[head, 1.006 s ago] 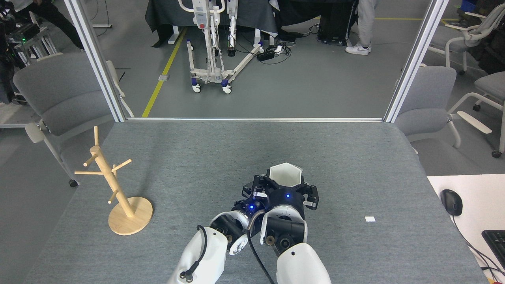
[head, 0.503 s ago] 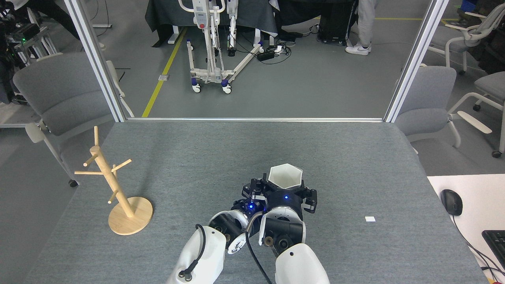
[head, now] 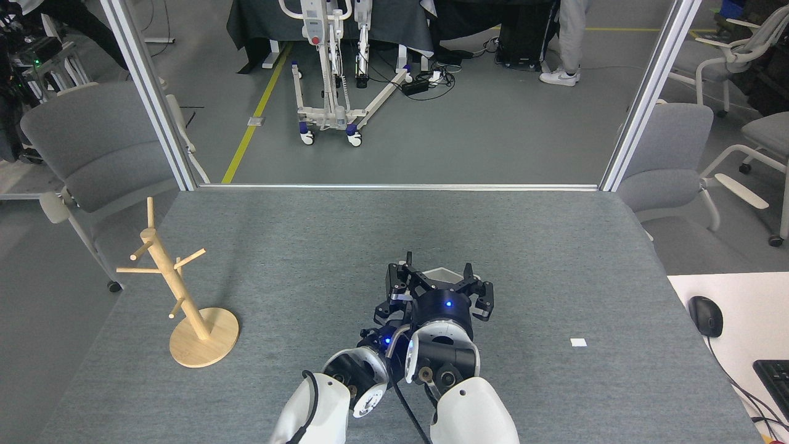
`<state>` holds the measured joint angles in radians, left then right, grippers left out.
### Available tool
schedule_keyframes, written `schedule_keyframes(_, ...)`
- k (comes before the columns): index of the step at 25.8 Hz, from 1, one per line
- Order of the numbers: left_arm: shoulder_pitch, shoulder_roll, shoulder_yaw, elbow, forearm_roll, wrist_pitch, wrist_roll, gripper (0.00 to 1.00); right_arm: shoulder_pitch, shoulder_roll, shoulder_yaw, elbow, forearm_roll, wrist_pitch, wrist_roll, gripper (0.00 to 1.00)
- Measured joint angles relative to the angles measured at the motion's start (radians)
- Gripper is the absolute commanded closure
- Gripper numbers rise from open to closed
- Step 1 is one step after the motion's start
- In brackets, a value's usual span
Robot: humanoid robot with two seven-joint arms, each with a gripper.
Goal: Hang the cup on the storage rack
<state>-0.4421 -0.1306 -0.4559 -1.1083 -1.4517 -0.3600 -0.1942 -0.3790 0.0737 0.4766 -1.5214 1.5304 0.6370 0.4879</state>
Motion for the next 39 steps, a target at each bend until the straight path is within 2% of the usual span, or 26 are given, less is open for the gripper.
schedule_keyframes(3,0.041,0.018,0.006,-0.034,-0.002,-0.011,0.016,1.00,0.003,-0.004,-0.002,0.001,-0.023,-0.025,-0.153,0.01)
schedule_keyframes(7,0.119,0.075,0.034,-0.134,-0.004,-0.017,0.024,1.00,0.004,-0.009,-0.006,0.001,-0.032,-0.040,-0.356,0.01)
schedule_keyframes(10,0.175,0.119,0.060,-0.204,-0.004,-0.015,0.027,1.00,0.005,-0.016,-0.046,0.001,-0.034,-0.050,-0.463,0.01)
schedule_keyframes(14,0.258,0.171,0.121,-0.301,-0.004,-0.020,0.025,1.00,0.007,-0.055,-0.201,0.002,-0.038,-0.163,-0.572,0.01)
schedule_keyframes(17,0.334,0.213,0.177,-0.398,-0.003,-0.033,0.028,1.00,0.014,-0.078,-0.413,0.017,-0.068,-0.392,-0.639,0.00)
schedule_keyframes(20,0.428,0.240,0.239,-0.502,-0.002,-0.071,0.044,1.00,0.050,-0.108,-0.605,0.059,-0.092,-0.675,-0.671,0.00)
schedule_keyframes(23,0.517,0.251,0.315,-0.581,-0.001,-0.129,0.065,1.00,0.101,-0.169,-0.717,0.108,-0.097,-0.830,-0.680,0.00)
schedule_keyframes(26,0.571,0.253,0.389,-0.609,-0.001,-0.172,0.079,1.00,0.160,-0.213,-0.753,0.153,-0.091,-0.879,-0.680,0.00)
schedule_keyframes(30,0.630,0.255,0.500,-0.618,-0.001,-0.208,0.142,1.00,0.230,-0.224,-0.764,0.167,-0.035,-0.891,-0.682,0.00)
schedule_keyframes(35,0.670,0.254,0.683,-0.615,-0.001,-0.220,0.207,1.00,0.302,-0.222,-0.762,0.117,-0.004,-0.894,-0.661,0.00)
schedule_keyframes(39,0.684,0.249,0.842,-0.600,-0.001,-0.221,0.243,1.00,0.367,-0.212,-0.759,0.044,0.001,-0.894,-0.554,0.00)
